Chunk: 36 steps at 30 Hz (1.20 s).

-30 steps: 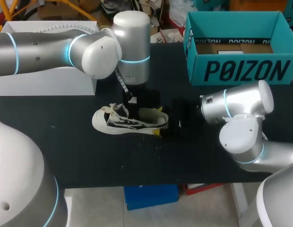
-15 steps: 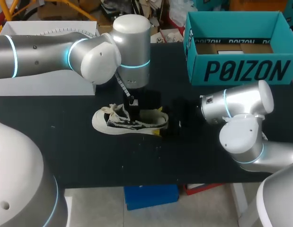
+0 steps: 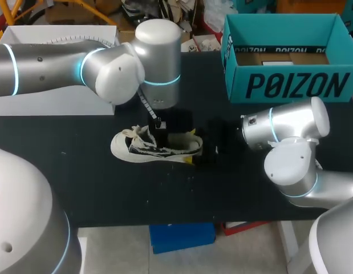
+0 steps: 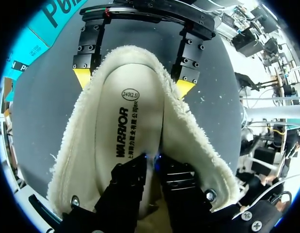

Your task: Take the shoe out of the shoebox, open the shoe tongue, remove and reinsert the insole, then place the shoe into the shoebox

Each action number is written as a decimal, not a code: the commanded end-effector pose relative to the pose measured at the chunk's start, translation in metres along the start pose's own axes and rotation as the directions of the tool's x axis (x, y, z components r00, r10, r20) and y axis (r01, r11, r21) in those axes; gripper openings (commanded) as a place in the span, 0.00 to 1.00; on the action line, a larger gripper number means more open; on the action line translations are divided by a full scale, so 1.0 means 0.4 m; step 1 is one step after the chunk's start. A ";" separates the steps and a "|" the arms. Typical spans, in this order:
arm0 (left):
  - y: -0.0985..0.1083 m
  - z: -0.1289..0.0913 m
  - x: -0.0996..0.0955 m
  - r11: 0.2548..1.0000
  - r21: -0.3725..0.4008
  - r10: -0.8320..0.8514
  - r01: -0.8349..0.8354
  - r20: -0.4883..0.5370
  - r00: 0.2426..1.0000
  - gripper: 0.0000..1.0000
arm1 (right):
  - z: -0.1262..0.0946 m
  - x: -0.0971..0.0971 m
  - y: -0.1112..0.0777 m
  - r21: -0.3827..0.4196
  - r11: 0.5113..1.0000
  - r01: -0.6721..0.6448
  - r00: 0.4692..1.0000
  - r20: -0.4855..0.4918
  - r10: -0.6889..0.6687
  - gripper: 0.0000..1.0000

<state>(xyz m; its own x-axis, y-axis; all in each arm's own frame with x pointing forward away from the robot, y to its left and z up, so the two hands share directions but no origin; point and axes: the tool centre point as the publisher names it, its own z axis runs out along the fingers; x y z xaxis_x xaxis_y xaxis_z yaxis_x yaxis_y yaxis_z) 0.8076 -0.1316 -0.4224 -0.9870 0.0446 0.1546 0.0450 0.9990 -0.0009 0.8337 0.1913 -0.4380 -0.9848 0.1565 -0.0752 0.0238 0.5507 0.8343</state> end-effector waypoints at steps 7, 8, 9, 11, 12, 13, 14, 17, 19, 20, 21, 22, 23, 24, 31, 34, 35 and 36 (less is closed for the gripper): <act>0.013 0.094 0.006 0.995 -0.091 -0.016 0.029 0.150 0.989 0.49 | 0.002 0.000 -0.010 0.002 1.000 -0.002 1.000 0.002 0.002 0.00; 0.016 0.099 0.003 0.995 -0.096 -0.021 0.037 0.165 0.986 0.49 | 0.002 0.000 -0.010 0.002 1.000 -0.002 1.000 0.002 0.002 0.00; 0.019 0.103 0.001 0.994 -0.101 -0.025 0.044 0.178 0.984 0.49 | 0.002 0.000 -0.010 0.002 1.000 -0.002 1.000 0.002 0.002 0.00; 0.026 0.112 -0.004 0.992 -0.114 -0.033 0.058 0.205 0.978 0.47 | 0.002 0.000 -0.010 0.002 1.000 -0.002 1.000 0.002 0.002 0.00; 0.029 0.115 -0.006 0.991 -0.119 -0.033 0.060 0.215 0.976 0.47 | 0.002 0.000 -0.010 0.002 1.000 -0.002 1.000 0.002 0.002 0.00; 0.031 0.119 -0.008 0.989 -0.129 -0.036 0.067 0.231 0.972 0.47 | 0.002 0.000 -0.010 0.002 1.000 -0.002 1.000 0.002 0.002 0.00; 0.034 0.122 -0.009 0.989 -0.132 -0.037 0.071 0.242 0.970 0.46 | 0.002 0.000 -0.010 0.002 1.000 -0.002 1.000 0.002 0.002 0.00; 0.038 0.130 -0.015 0.987 -0.145 -0.030 0.072 0.275 0.961 0.45 | 0.002 0.000 -0.010 0.002 1.000 -0.002 1.000 0.002 0.002 0.00; 0.039 0.138 -0.021 0.984 -0.162 -0.016 0.069 0.305 0.952 0.44 | 0.002 0.000 -0.010 0.002 1.000 -0.002 1.000 0.002 0.002 0.00; 0.039 0.141 -0.023 0.984 -0.168 -0.011 0.068 0.315 0.949 0.44 | 0.002 0.000 -0.010 0.002 1.000 -0.002 1.000 0.002 0.002 0.00; 0.039 0.145 -0.025 0.982 -0.174 -0.008 0.068 0.327 0.945 0.43 | 0.002 0.000 -0.010 0.002 1.000 -0.002 1.000 0.002 0.002 0.00; 0.040 0.150 -0.029 0.981 -0.179 -0.004 0.070 0.346 0.938 0.42 | 0.002 0.000 -0.010 0.002 1.000 -0.002 1.000 0.002 0.002 0.00; 0.040 0.152 -0.030 0.981 -0.183 -0.002 0.071 0.352 0.936 0.42 | 0.002 0.000 -0.010 0.002 1.000 -0.002 1.000 0.002 0.002 0.00; 0.040 0.156 -0.033 0.981 -0.183 0.004 0.067 0.363 0.932 0.41 | 0.002 0.000 -0.010 0.002 1.000 -0.002 1.000 0.002 0.002 0.00; 0.050 0.184 -0.065 0.979 -0.187 0.001 0.087 0.427 0.904 0.39 | 0.002 0.000 -0.010 0.002 1.000 -0.002 1.000 0.002 0.002 0.00; 0.057 0.183 -0.083 0.979 -0.180 -0.006 0.097 0.449 0.893 0.38 | 0.002 0.000 -0.010 0.002 1.000 -0.002 1.000 0.002 0.002 0.00; 0.059 0.181 -0.085 0.978 -0.180 -0.008 0.102 0.461 0.887 0.38 | 0.002 0.000 -0.010 0.002 1.000 -0.002 1.000 0.002 0.002 0.00; 0.061 0.178 -0.088 0.979 -0.179 -0.006 0.102 0.469 0.883 0.38 | 0.002 0.000 -0.010 0.002 1.000 -0.002 1.000 0.002 0.002 0.00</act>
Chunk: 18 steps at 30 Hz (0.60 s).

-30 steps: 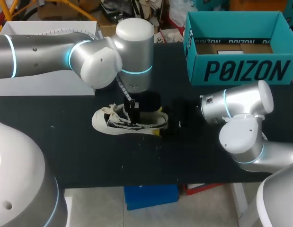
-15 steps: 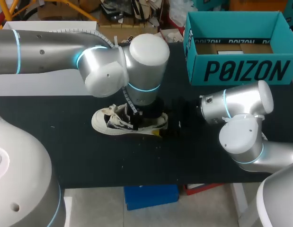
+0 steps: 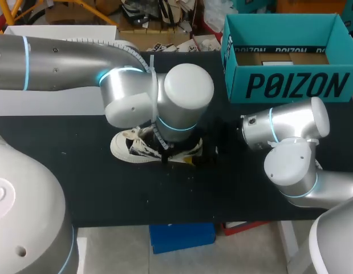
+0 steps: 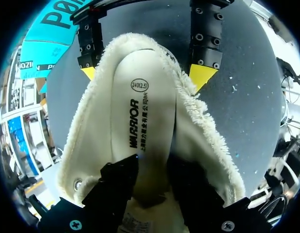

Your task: Take the shoe out of the shoebox, open the shoe tongue, remove and reinsert the insole, then place the shoe into the shoebox

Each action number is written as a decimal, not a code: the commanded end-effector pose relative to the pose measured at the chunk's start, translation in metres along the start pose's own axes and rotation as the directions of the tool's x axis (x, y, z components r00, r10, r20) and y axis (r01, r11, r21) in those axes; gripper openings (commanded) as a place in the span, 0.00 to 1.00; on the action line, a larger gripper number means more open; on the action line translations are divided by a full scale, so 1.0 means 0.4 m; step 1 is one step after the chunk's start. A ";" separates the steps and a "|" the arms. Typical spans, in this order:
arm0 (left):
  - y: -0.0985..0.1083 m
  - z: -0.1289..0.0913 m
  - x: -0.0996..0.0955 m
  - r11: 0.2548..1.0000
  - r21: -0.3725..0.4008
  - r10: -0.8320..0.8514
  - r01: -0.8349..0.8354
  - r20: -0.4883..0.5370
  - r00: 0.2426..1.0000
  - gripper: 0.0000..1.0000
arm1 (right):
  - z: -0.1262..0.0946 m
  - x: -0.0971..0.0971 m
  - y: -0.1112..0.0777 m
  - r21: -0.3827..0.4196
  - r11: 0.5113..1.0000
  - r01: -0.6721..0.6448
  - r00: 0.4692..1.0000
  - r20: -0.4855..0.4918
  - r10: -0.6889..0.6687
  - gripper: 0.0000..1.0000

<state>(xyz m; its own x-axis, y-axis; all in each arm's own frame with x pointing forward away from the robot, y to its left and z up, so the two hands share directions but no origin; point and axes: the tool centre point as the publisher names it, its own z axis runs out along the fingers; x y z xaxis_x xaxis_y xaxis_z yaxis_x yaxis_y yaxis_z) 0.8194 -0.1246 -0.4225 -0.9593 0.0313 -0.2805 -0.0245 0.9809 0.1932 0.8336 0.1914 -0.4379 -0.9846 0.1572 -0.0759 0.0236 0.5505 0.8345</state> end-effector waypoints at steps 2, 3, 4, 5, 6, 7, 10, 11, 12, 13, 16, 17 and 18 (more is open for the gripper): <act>0.005 0.195 0.015 1.000 0.001 -0.010 0.010 0.066 0.998 0.38 | 0.002 -0.001 -0.010 0.002 1.000 -0.002 1.000 0.001 0.002 0.00; 0.005 0.199 0.008 1.000 -0.002 -0.009 0.010 0.076 0.997 0.38 | 0.002 -0.001 -0.010 0.002 1.000 -0.002 1.000 0.001 0.002 0.00; 0.005 0.203 0.003 1.000 -0.004 -0.011 0.011 0.088 0.996 0.38 | 0.002 -0.001 -0.010 0.002 1.000 -0.002 1.000 0.001 0.002 0.00; 0.006 0.204 0.001 1.000 -0.004 -0.012 0.012 0.096 0.995 0.38 | 0.002 -0.001 -0.010 0.002 1.000 -0.002 1.000 0.001 0.002 0.00; 0.006 0.206 -0.003 1.000 -0.002 -0.013 0.013 0.103 0.995 0.37 | 0.002 -0.001 -0.010 0.002 1.000 -0.002 1.000 0.001 0.002 0.00; 0.007 0.207 -0.007 1.000 0.002 -0.021 0.021 0.112 0.994 0.37 | 0.002 -0.001 -0.010 0.002 1.000 -0.002 1.000 0.001 0.002 0.00; 0.007 0.205 -0.018 0.999 0.009 -0.039 0.039 0.141 0.989 0.36 | 0.002 -0.001 -0.010 0.002 1.000 -0.002 1.000 0.001 0.002 0.00; 0.007 0.204 -0.022 0.999 0.011 -0.042 0.041 0.146 0.988 0.35 | 0.002 -0.001 -0.010 0.002 1.000 -0.002 1.000 0.001 0.002 0.00; 0.006 0.203 -0.025 0.999 0.013 -0.048 0.046 0.156 0.987 0.35 | 0.002 -0.001 -0.010 0.002 1.000 -0.002 1.000 0.001 0.002 0.00; 0.005 0.200 -0.028 0.999 0.017 -0.053 0.051 0.169 0.984 0.35 | 0.002 -0.001 -0.010 0.002 1.000 -0.002 1.000 0.001 0.002 0.00; 0.003 0.190 -0.035 0.998 0.028 -0.061 0.057 0.196 0.979 0.33 | 0.002 -0.001 -0.010 0.002 1.000 -0.002 1.000 0.001 0.002 0.00; 0.002 0.187 -0.037 0.998 0.028 -0.061 0.056 0.206 0.977 0.32 | 0.002 -0.001 -0.010 0.002 1.000 -0.002 1.000 0.001 0.002 0.00; 0.002 0.185 -0.039 0.998 0.029 -0.062 0.057 0.210 0.976 0.32 | 0.002 -0.001 -0.010 0.002 1.000 -0.002 1.000 0.001 0.002 0.00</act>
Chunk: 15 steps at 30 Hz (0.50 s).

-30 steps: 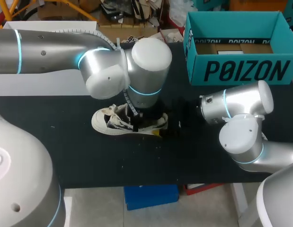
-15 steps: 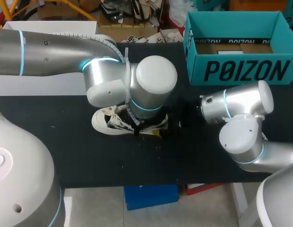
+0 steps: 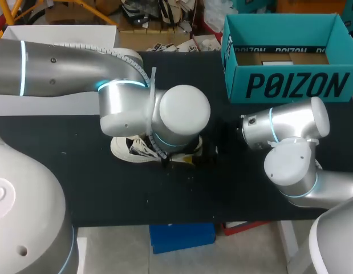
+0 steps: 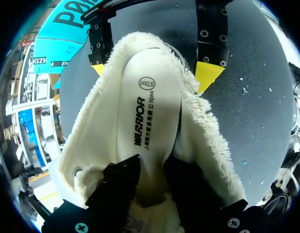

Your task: Take the shoe out of the shoebox, open the shoe tongue, remove and reinsert the insole, then place the shoe into the shoebox

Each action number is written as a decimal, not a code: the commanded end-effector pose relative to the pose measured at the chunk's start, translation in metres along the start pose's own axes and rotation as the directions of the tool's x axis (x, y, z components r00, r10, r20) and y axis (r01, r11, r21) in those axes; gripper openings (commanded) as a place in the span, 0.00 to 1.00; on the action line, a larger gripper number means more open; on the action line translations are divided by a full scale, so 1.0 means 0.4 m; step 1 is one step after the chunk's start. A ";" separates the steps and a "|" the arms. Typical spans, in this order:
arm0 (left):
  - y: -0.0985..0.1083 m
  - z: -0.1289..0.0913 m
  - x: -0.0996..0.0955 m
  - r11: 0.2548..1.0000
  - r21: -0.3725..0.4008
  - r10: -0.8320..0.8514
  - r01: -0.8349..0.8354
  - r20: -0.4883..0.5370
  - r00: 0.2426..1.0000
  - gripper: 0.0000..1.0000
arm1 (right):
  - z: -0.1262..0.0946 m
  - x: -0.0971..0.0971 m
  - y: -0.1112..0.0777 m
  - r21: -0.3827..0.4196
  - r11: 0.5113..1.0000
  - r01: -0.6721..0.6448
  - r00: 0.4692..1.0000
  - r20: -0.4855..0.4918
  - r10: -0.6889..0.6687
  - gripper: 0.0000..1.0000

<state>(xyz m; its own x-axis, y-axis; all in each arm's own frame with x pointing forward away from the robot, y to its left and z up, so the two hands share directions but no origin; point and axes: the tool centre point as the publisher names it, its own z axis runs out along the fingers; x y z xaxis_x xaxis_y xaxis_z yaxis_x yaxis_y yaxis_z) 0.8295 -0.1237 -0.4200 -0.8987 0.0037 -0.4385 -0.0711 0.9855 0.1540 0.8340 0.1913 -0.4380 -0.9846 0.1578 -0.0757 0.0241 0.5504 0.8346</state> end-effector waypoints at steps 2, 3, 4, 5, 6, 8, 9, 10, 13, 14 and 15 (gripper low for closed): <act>0.002 0.182 0.010 1.000 0.008 -0.006 0.006 0.059 0.998 0.31 | 0.002 0.000 -0.010 0.003 1.000 -0.002 1.000 0.001 0.002 0.00; 0.002 0.182 0.008 1.000 0.009 -0.009 0.008 0.063 0.998 0.31 | 0.002 0.000 -0.010 0.003 1.000 -0.002 1.000 0.001 0.002 0.00; 0.002 0.182 0.006 1.000 0.016 -0.010 0.009 0.070 0.998 0.31 | 0.002 0.000 -0.010 0.003 1.000 -0.002 1.000 0.001 0.002 0.00; 0.003 0.180 0.002 1.000 0.025 -0.018 0.016 0.074 0.997 0.31 | 0.002 0.000 -0.010 0.003 1.000 -0.002 1.000 0.001 0.002 0.00; 0.004 0.180 -0.003 0.999 0.023 -0.027 0.026 0.075 0.997 0.32 | 0.002 0.000 -0.010 0.003 1.000 -0.002 1.000 0.001 0.002 0.00; 0.003 0.185 -0.014 0.999 0.024 -0.041 0.039 0.074 0.996 0.33 | 0.002 0.000 -0.010 0.003 1.000 -0.002 1.000 0.001 0.002 0.00; 0.003 0.187 -0.020 0.999 0.022 -0.045 0.044 0.076 0.996 0.34 | 0.002 0.000 -0.010 0.003 1.000 -0.002 1.000 0.001 0.002 0.00; 0.003 0.188 -0.026 0.999 0.022 -0.052 0.050 0.078 0.996 0.34 | 0.002 0.000 -0.010 0.003 1.000 -0.002 1.000 0.001 0.002 0.00; 0.005 0.188 -0.042 0.997 0.030 -0.072 0.070 0.073 0.995 0.34 | 0.002 0.000 -0.010 0.003 1.000 -0.002 1.000 0.001 0.002 0.00; 0.005 0.189 -0.046 0.997 0.028 -0.073 0.071 0.074 0.995 0.34 | 0.002 0.000 -0.010 0.003 1.000 -0.002 1.000 0.001 0.002 0.00; 0.005 0.190 -0.047 0.997 0.027 -0.073 0.071 0.075 0.995 0.34 | 0.002 0.000 -0.010 0.003 1.000 -0.002 1.000 0.001 0.002 0.00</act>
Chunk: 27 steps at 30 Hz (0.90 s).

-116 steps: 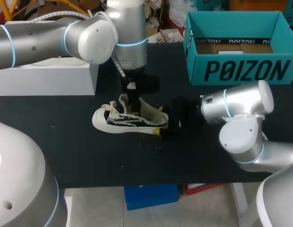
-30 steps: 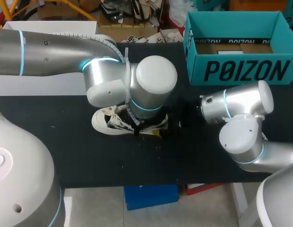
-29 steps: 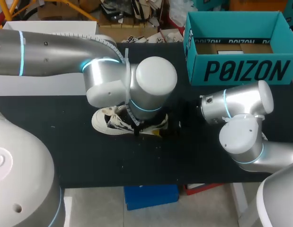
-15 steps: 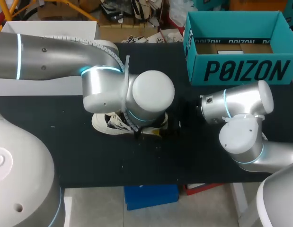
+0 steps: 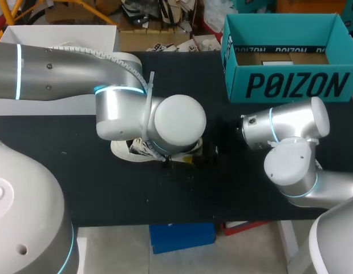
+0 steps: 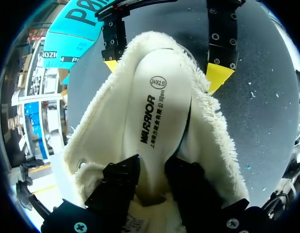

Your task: Take the shoe out of the shoebox, open the shoe tongue, remove and reinsert the insole, then place the shoe into the shoebox

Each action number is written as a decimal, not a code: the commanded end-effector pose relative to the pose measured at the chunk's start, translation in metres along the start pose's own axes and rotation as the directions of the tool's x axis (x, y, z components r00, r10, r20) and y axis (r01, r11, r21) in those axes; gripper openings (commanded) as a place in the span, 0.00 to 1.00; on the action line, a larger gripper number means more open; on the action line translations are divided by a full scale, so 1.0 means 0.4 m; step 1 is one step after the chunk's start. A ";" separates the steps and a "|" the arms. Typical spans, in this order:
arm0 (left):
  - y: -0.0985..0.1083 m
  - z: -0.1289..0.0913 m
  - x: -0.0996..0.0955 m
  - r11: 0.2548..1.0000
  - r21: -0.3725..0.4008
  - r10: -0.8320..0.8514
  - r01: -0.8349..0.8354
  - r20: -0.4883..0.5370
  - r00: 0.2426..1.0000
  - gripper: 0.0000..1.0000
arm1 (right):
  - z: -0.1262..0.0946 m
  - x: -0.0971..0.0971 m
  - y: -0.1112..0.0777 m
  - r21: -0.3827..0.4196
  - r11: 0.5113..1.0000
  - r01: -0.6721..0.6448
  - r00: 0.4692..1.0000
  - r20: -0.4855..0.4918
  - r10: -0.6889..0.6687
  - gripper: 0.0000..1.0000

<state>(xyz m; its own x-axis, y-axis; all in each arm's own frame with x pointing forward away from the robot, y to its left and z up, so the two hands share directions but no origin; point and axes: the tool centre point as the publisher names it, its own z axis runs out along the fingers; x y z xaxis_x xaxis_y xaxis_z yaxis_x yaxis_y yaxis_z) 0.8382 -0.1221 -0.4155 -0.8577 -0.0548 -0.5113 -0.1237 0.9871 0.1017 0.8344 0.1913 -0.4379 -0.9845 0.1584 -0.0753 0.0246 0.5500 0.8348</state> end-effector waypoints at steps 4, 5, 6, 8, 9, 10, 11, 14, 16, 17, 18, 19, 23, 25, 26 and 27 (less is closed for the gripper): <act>0.001 0.200 -0.014 1.000 0.001 0.002 -0.002 -0.011 1.000 0.30 | 0.002 0.001 -0.010 0.003 1.000 -0.001 1.000 0.001 0.001 0.00; 0.001 0.202 -0.014 1.000 0.001 0.002 -0.002 -0.017 1.000 0.25 | 0.002 0.001 -0.010 0.003 1.000 -0.001 1.000 0.001 0.001 0.00; 0.001 0.203 -0.013 1.000 0.003 0.004 -0.004 -0.025 1.000 0.00 | 0.002 0.001 -0.010 0.003 1.000 -0.001 1.000 0.001 0.001 0.00; 0.002 0.207 -0.010 1.000 0.004 0.013 -0.013 -0.038 0.999 0.00 | 0.002 0.001 -0.010 0.003 1.000 -0.001 1.000 0.001 0.001 0.00; 0.002 0.208 -0.008 1.000 0.007 0.017 -0.017 -0.050 0.999 0.00 | 0.002 0.001 -0.010 0.003 1.000 -0.001 1.000 0.001 0.001 0.00; 0.001 0.208 -0.007 1.000 0.011 0.020 -0.019 -0.059 0.998 0.00 | 0.002 0.001 -0.010 0.003 1.000 -0.001 1.000 0.001 0.001 0.00; 0.002 0.208 -0.005 1.000 0.013 0.022 -0.022 -0.068 0.997 0.00 | 0.002 0.001 -0.010 0.003 1.000 -0.001 1.000 0.001 0.001 0.00; 0.002 0.205 0.001 0.999 0.025 0.029 -0.027 -0.094 0.995 0.00 | 0.002 0.001 -0.010 0.003 1.000 -0.001 1.000 0.001 0.001 0.00; 0.005 0.201 0.007 0.999 0.029 0.033 -0.030 -0.107 0.994 0.00 | 0.002 0.001 -0.010 0.003 1.000 -0.001 1.000 0.001 0.001 0.00; 0.008 0.197 0.009 0.999 0.034 0.028 -0.024 -0.118 0.993 0.00 | 0.002 0.001 -0.010 0.003 1.000 -0.001 1.000 0.001 0.001 0.00; 0.010 0.193 0.010 0.999 0.040 0.027 -0.022 -0.127 0.992 0.00 | 0.002 0.001 -0.010 0.003 1.000 -0.001 1.000 0.001 0.001 0.00; 0.012 0.189 0.012 0.999 0.048 0.022 -0.016 -0.138 0.990 0.00 | 0.002 0.001 -0.010 0.003 1.000 -0.001 1.000 0.001 0.001 0.00; 0.019 0.172 0.015 0.998 0.069 0.014 -0.002 -0.172 0.985 0.00 | 0.002 0.001 -0.010 0.003 1.000 -0.001 1.000 0.001 0.001 0.00; 0.019 0.159 0.019 0.998 0.063 0.018 -0.008 -0.166 0.986 0.00 | 0.002 0.001 -0.010 0.003 1.000 -0.001 1.000 0.001 0.001 0.00; 0.019 0.151 0.021 0.998 0.066 0.024 -0.013 -0.161 0.987 0.00 | 0.002 0.001 -0.010 0.003 1.000 -0.001 1.000 0.001 0.001 0.00; 0.019 0.142 0.023 0.998 0.067 0.025 -0.014 -0.160 0.987 0.00 | 0.002 0.001 -0.010 0.003 1.000 -0.001 1.000 0.001 0.001 0.00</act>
<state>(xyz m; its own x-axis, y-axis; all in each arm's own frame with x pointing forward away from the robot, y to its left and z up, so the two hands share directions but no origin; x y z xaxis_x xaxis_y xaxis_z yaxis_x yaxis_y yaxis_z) 0.8383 -0.1191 -0.4218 -0.9322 -0.0545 -0.3579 -0.0795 0.9953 0.0556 0.8354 0.1919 -0.4379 -0.9845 0.1587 -0.0751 0.0249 0.5495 0.8351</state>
